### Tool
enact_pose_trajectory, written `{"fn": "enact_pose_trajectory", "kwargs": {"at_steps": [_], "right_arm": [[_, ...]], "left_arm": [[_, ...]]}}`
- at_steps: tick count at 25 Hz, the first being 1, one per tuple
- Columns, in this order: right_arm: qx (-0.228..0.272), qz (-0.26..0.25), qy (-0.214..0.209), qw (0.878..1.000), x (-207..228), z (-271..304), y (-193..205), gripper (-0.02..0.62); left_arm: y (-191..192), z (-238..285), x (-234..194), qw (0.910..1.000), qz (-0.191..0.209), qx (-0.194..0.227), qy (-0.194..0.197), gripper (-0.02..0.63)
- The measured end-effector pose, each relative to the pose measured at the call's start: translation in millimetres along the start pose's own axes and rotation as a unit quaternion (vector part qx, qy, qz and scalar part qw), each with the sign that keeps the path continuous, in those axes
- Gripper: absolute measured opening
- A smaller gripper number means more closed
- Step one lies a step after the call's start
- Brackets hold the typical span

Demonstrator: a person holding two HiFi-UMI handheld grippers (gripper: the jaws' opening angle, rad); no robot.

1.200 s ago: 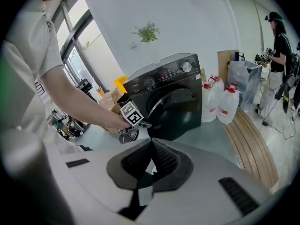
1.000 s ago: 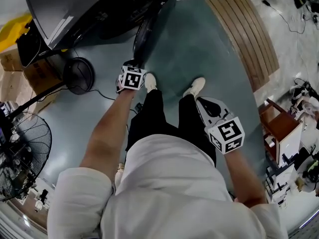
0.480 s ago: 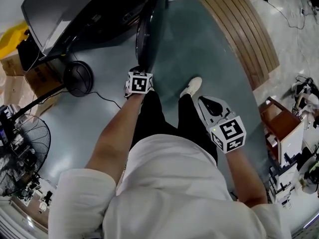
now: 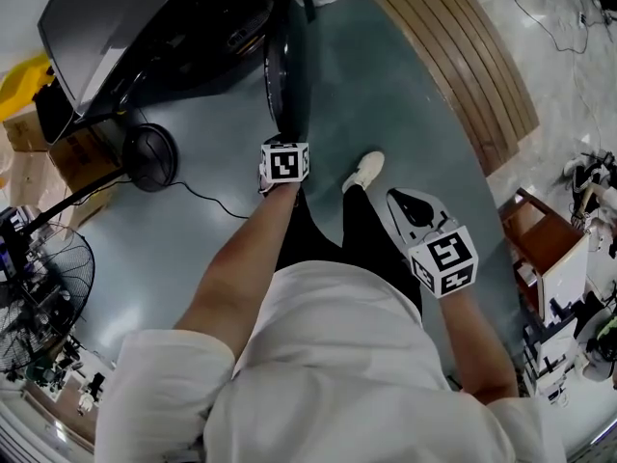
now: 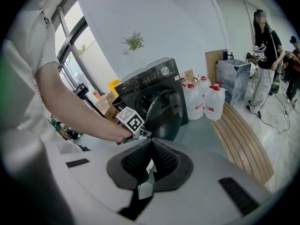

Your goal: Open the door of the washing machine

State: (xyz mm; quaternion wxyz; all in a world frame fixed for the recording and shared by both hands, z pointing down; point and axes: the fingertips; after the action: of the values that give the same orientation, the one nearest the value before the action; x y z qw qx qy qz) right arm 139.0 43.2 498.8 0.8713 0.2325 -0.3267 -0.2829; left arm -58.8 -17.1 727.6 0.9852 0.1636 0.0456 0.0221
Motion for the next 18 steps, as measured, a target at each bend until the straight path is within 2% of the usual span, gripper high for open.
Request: {"fn": "enact_pose_trajectory", "kwargs": {"at_steps": [13, 18], "right_arm": [[0.009, 0.021, 0.003, 1.0, 25, -22, 18, 0.009], [0.011, 0.033, 0.011, 0.999, 36, -34, 25, 0.009]], "left_arm": [[-12, 7, 56, 0.9983, -0.053, -0.021, -0.008, 0.095], [-17, 12, 85, 0.9971, -0.07, -0.029, 0.008, 0.1]]}}
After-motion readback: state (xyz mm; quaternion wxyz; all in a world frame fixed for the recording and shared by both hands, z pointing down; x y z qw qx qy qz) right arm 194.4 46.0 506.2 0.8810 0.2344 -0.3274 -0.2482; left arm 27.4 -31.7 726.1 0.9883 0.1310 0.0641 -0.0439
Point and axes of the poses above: the fingertips, and each gripper's own axes: z forward along the fingers, x to its right, y out of its underside, and after that the axes turned 6 degrees about -y, right-handed
